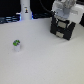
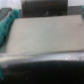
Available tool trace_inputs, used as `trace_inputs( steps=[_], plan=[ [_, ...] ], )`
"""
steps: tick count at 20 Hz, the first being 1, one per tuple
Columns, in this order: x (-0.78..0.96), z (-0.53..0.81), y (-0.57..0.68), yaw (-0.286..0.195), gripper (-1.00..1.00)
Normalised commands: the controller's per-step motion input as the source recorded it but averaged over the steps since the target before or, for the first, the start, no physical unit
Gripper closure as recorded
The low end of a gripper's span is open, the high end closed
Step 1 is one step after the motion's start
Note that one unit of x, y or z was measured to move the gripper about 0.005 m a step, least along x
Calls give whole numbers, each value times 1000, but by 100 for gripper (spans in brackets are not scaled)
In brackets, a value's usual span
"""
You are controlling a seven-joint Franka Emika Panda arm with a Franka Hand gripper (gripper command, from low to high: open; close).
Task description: Open the kcup holder, insert the kcup into the holder, and close the kcup holder
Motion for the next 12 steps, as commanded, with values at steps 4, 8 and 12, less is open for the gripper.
trace_inputs(
  steps=[4, 8, 12],
  plan=[
    [959, 308, -179, -56, 100],
    [983, 287, -227, -58, 100],
    [991, 251, -244, -57, 100]
  ],
)
